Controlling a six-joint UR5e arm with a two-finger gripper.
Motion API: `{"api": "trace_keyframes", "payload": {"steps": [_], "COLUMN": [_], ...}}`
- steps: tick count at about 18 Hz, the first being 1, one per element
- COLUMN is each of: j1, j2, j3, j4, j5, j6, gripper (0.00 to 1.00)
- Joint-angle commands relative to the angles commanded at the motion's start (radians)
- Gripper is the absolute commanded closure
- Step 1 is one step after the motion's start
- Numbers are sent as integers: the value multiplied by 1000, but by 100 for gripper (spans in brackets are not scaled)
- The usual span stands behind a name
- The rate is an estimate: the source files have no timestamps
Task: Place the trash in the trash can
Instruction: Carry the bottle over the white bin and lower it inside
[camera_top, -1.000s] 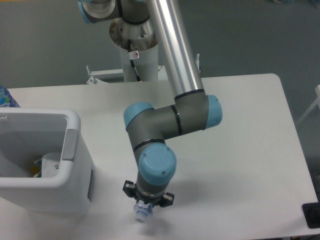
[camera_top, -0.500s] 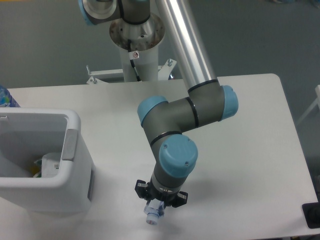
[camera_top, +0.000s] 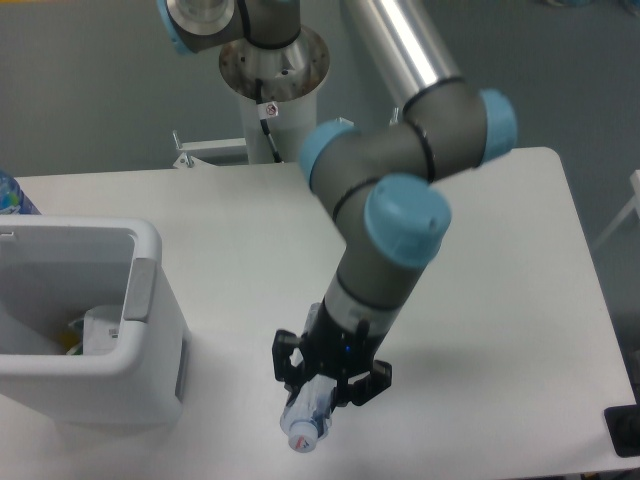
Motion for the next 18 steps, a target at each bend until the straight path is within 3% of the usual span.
{"api": "trace_keyframes", "payload": {"steps": [7,12,18], "j1": [0,-23,-109], "j2": [84,137,147], "j3": [80,75,54], "j4": [68,74,81], "j5": [-215,-289,-312], "j6": [-182,-216,-219], "gripper": [67,67,67]}}
